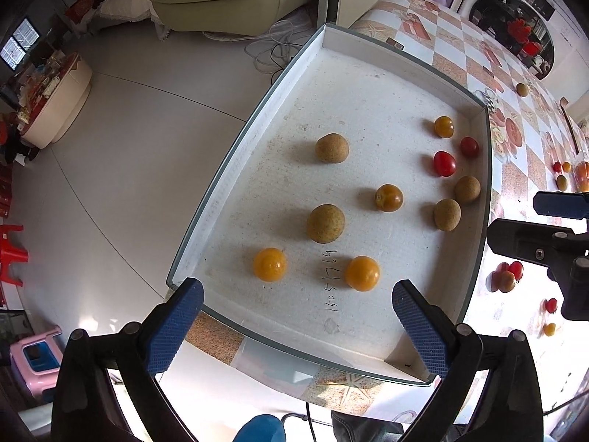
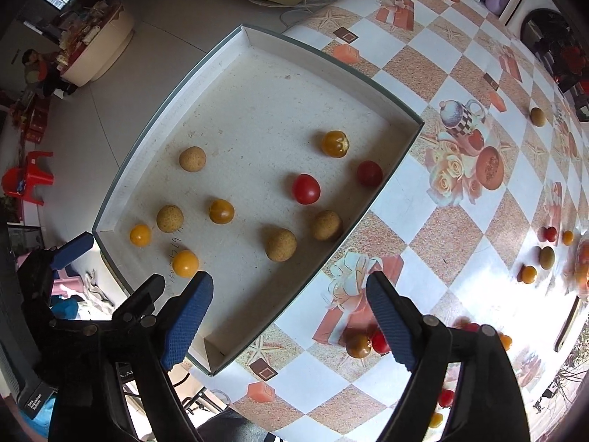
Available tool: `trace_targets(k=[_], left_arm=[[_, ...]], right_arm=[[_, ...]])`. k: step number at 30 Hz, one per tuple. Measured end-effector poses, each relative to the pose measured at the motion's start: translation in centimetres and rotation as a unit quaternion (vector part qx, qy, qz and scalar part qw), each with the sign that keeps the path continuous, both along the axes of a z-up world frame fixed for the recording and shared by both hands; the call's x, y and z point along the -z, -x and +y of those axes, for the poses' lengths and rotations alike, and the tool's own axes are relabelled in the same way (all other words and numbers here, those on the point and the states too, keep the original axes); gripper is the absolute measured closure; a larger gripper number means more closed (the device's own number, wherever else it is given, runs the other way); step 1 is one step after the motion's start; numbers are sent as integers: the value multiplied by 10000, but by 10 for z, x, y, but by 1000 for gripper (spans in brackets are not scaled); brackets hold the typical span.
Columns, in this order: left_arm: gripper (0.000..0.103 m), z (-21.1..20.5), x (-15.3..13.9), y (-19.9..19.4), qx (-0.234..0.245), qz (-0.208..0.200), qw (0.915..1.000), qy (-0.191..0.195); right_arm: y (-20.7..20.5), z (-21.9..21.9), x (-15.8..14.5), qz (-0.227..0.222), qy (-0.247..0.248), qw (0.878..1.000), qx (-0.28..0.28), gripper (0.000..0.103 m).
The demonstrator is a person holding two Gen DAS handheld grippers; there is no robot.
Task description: Organize fruits
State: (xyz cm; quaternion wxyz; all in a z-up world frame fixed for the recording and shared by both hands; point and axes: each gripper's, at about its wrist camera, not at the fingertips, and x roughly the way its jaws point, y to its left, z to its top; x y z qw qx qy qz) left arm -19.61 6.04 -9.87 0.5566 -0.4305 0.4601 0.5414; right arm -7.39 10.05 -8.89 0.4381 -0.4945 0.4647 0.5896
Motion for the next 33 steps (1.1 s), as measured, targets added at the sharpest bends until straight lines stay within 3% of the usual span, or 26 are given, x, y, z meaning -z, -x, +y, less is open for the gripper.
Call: trace_targets(k=[2, 5, 13, 33], left_arm=[[0, -5, -6, -9, 77, 190, 9998, 8], [0, -4, -9, -15, 139, 347, 9992, 111], [0, -6, -21, -21, 261, 100, 9991, 303], [0, -17, -36, -35, 656, 100, 9975, 232]], right_arm=[[-4, -3, -1, -65, 9, 10000, 35, 0], [-7, -10, -6, -96, -50, 9999, 74, 0], [-7, -19, -14, -195, 27, 9998, 28, 0], [-16, -24, -39, -410, -269, 9986, 216, 0]])
